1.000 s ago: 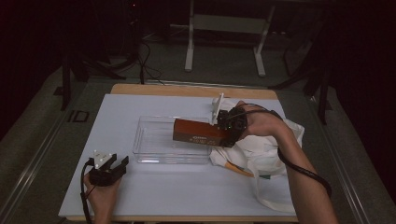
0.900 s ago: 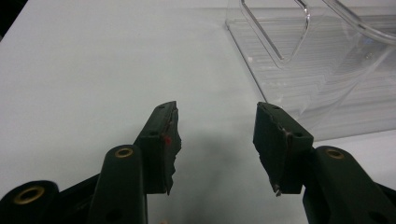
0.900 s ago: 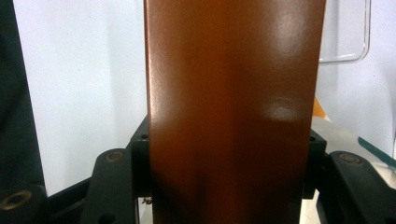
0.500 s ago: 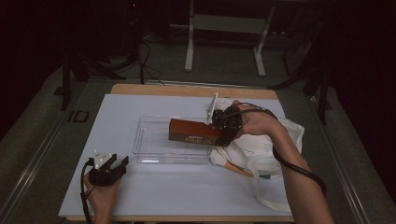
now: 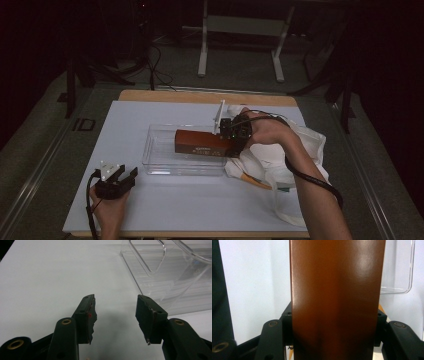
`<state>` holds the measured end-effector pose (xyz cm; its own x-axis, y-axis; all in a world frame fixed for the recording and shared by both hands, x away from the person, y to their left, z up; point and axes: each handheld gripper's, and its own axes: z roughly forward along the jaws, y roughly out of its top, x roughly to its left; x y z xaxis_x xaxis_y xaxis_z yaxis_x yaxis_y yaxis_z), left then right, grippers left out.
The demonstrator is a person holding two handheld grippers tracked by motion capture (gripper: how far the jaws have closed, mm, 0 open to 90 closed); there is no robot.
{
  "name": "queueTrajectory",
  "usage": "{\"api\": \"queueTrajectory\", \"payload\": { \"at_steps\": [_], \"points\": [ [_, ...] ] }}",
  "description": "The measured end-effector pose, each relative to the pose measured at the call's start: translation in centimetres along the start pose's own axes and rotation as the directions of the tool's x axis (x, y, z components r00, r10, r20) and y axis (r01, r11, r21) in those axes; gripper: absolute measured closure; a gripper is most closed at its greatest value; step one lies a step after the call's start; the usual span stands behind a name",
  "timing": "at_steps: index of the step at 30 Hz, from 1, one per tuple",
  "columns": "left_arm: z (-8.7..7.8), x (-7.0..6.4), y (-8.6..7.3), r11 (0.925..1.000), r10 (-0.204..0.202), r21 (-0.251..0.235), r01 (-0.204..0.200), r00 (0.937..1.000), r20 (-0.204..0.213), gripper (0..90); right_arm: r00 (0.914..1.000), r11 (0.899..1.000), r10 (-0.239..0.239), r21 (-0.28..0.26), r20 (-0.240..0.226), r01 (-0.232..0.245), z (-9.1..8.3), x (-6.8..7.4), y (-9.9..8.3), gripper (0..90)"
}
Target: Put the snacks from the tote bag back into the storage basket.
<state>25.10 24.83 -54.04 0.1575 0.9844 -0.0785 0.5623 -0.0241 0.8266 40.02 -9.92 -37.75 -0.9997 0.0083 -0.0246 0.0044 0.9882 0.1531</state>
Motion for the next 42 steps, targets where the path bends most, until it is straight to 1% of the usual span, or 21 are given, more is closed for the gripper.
{"api": "queueTrajectory", "payload": {
  "at_steps": [5,6,7,14,21,23,27,33,36,41,42],
  "points": [
    [0.0,0.0,0.0,1.0000,0.000,0.000,0.000,1.0000,0.000,50.7,1.0000,1.000,0.000,0.007,-0.004,0.000,0.2,-0.1,0.4,43.1],
    [0.0,0.0,0.0,1.0000,0.000,0.000,0.000,1.0000,0.000,50.7,1.0000,1.000,0.008,0.011,-0.006,-0.007,0.3,-0.1,0.4,43.1],
    [0.0,0.0,0.0,1.0000,0.000,0.000,0.000,1.0000,0.000,50.7,1.0000,1.000,-0.003,0.007,-0.005,0.003,0.3,-0.2,0.5,43.1],
    [0.0,0.0,0.0,1.0000,-0.002,0.000,0.002,1.0000,0.002,50.7,0.9999,1.000,0.002,0.026,-0.013,-0.002,1.0,-0.3,1.4,42.9],
    [0.0,0.0,0.0,1.0000,-0.003,-0.001,0.003,1.0000,0.003,50.7,0.9996,0.999,-0.015,0.039,-0.024,0.016,1.6,-0.3,2.4,42.8],
    [0.0,0.0,0.0,1.0000,-0.003,-0.002,0.003,1.0000,0.004,50.7,0.9992,0.999,-0.025,0.044,-0.031,0.026,1.9,-0.3,3.1,42.8],
    [0.0,0.0,0.0,1.0000,-0.004,-0.003,0.004,1.0000,0.004,50.7,0.9989,0.997,-0.034,0.063,-0.031,0.036,2.4,-0.2,3.7,42.8],
    [0.0,0.0,0.0,1.0000,-0.004,-0.003,0.004,1.0000,0.005,50.7,0.9988,0.996,-0.027,0.080,-0.040,0.030,3.0,-0.4,4.0,42.7],
    [0.0,0.0,0.0,1.0000,-0.003,-0.002,0.003,1.0000,0.004,50.7,0.9985,0.996,-0.034,0.075,-0.043,0.037,3.2,-0.3,4.3,42.6],
    [0.0,0.0,0.0,1.0000,-0.003,-0.004,0.003,1.0000,0.005,50.7,0.9979,0.995,-0.042,0.088,-0.048,0.047,3.5,-0.2,4.8,42.3],
    [0.0,0.0,0.0,1.0000,-0.004,-0.004,0.004,1.0000,0.004,50.7,0.9981,0.995,-0.035,0.090,-0.050,0.040,3.7,-0.2,4.9,42.3]
  ]
}}
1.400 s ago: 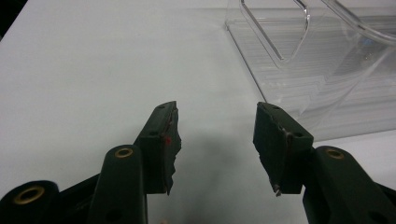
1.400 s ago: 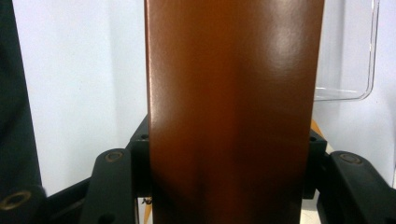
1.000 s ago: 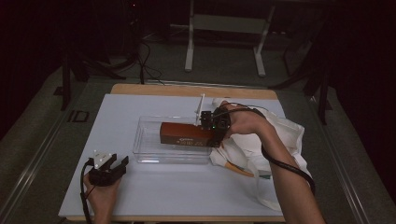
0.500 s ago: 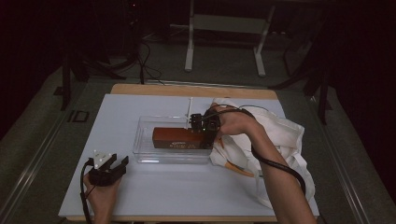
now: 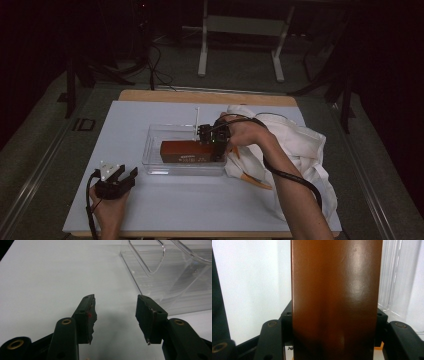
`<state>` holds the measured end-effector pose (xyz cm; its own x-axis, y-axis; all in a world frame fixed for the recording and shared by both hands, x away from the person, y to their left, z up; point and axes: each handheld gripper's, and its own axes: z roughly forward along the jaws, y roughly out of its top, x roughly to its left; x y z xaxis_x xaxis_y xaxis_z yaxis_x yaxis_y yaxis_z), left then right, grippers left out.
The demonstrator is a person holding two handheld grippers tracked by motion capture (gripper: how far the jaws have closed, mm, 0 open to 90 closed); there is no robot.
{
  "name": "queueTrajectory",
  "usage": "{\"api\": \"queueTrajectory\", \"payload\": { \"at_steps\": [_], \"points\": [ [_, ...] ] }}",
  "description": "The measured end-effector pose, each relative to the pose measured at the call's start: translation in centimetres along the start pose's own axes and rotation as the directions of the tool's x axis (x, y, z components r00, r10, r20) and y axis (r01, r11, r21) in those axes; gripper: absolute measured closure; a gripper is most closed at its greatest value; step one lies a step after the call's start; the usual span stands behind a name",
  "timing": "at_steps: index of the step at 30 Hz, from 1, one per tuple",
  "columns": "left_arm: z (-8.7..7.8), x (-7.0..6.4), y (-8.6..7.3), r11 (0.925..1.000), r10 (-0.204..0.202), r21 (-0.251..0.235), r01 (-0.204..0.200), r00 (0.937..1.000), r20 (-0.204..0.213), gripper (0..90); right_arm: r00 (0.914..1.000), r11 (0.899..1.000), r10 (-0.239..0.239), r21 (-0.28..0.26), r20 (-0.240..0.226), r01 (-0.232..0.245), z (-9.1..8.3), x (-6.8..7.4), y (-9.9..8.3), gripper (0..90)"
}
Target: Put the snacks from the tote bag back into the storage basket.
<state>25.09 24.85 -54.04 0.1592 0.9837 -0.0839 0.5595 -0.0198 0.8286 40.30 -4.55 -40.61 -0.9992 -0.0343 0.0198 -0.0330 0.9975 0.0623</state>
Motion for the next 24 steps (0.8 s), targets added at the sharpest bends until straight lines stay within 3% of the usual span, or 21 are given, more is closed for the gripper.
{"api": "queueTrajectory", "payload": {
  "at_steps": [24],
  "points": [
    [0.00,0.00,0.00,1.0000,0.001,0.001,-0.001,1.0000,0.002,50.7,0.9998,1.000,0.009,-0.011,-0.016,-0.010,0.88,-0.20,0.99,39.8]
  ]
}}
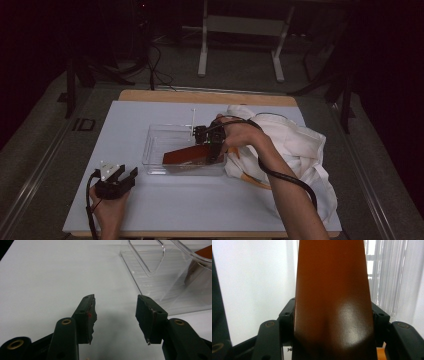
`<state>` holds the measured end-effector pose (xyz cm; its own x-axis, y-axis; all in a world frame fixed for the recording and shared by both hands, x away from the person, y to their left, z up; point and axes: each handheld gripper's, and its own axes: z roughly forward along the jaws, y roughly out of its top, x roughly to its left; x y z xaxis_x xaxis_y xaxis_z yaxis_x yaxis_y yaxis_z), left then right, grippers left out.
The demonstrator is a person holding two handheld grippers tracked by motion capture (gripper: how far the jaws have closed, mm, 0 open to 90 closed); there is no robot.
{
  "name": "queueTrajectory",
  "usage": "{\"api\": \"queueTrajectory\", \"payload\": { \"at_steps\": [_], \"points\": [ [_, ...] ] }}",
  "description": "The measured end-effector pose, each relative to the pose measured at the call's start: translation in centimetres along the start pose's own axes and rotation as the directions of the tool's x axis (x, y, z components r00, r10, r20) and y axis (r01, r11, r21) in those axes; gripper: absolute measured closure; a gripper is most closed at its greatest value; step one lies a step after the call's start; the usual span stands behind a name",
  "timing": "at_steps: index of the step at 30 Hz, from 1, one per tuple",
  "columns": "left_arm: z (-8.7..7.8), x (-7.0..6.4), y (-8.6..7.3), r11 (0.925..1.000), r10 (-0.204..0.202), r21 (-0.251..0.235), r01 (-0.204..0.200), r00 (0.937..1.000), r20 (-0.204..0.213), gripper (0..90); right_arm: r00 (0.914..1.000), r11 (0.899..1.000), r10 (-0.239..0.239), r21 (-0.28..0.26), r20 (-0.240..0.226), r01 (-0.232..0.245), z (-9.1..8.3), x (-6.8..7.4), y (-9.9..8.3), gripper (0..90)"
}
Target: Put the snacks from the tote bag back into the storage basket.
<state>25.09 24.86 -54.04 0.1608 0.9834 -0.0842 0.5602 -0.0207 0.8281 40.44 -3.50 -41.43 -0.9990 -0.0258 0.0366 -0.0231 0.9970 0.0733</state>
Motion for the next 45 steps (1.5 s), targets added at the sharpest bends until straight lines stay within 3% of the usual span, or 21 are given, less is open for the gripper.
{"api": "queueTrajectory", "payload": {
  "at_steps": [6,12,24,27,28,32,42,45],
  "points": [
    [0.0,0.0,0.0,1.0000,0.000,0.001,0.000,1.0000,0.000,50.6,0.9999,1.000,-0.001,0.026,-0.017,0.002,0.6,0.1,-0.2,37.4],
    [0.0,0.0,0.0,1.0000,0.003,0.000,-0.003,1.0000,-0.002,50.6,0.9996,1.000,0.003,0.002,-0.029,-0.003,0.3,0.1,-0.5,37.7],
    [0.0,0.0,0.0,1.0000,0.002,0.001,-0.002,1.0000,-0.003,50.6,0.9999,1.000,0.016,-0.003,-0.004,-0.016,-0.2,0.0,-1.2,37.6],
    [0.0,0.0,0.0,1.0000,0.003,0.000,-0.003,1.0000,-0.003,50.5,0.9997,0.999,0.022,-0.029,0.011,-0.022,-0.5,0.2,-1.4,37.5],
    [0.0,0.0,0.0,1.0000,0.005,0.000,-0.005,1.0000,-0.004,50.5,0.9993,0.997,0.028,-0.068,0.023,-0.027,-0.9,0.3,-1.7,37.4],
    [0.0,0.0,0.0,1.0000,0.004,-0.001,-0.004,1.0000,-0.003,50.5,0.9970,0.989,0.057,-0.143,0.052,-0.049,-1.5,0.3,-2.2,36.9],
    [0.0,0.0,0.0,1.0000,0.006,0.002,-0.006,1.0000,-0.005,50.5,0.9950,0.973,0.061,-0.226,0.079,-0.042,-1.6,1.5,-3.1,36.1],
    [0.0,0.0,0.0,1.0000,0.006,0.000,-0.006,1.0000,-0.005,50.5,0.9925,0.961,0.070,-0.274,0.100,-0.040,-1.7,2.1,-3.4,35.5]
  ]
}}
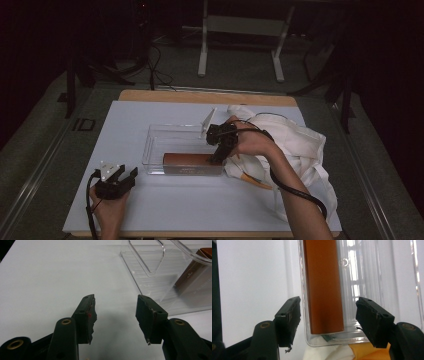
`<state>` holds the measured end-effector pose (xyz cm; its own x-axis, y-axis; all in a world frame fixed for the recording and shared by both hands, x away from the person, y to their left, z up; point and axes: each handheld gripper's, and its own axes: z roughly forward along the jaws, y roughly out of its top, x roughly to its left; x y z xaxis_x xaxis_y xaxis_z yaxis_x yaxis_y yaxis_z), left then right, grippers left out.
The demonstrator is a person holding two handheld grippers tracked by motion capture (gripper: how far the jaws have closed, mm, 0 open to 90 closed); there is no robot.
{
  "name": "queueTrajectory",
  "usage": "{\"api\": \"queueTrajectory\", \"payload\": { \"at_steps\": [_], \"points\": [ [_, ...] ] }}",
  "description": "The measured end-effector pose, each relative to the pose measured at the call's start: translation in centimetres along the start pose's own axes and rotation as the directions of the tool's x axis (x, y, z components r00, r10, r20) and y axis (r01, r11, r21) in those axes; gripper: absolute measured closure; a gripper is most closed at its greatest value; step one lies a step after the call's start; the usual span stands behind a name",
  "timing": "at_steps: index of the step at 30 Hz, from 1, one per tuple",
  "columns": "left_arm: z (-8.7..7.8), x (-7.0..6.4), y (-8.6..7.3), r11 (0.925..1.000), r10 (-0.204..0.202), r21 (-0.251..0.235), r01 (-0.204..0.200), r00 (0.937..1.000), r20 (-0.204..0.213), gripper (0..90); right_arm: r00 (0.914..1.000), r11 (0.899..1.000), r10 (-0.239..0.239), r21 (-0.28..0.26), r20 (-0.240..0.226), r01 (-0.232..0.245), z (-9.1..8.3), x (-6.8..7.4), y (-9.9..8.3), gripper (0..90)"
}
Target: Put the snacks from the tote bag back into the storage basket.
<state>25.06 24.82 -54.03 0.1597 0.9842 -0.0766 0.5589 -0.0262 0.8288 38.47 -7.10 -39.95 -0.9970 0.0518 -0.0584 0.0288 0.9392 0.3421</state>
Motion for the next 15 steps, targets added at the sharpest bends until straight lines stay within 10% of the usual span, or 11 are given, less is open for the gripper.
{"api": "queueTrajectory", "payload": {
  "at_steps": [15],
  "points": [
    [0.0,0.0,0.0,1.0000,-0.003,0.002,0.003,1.0000,0.000,50.3,0.9931,0.980,0.046,-0.196,0.108,-0.024,-0.1,4.3,-0.5,33.3]
  ]
}}
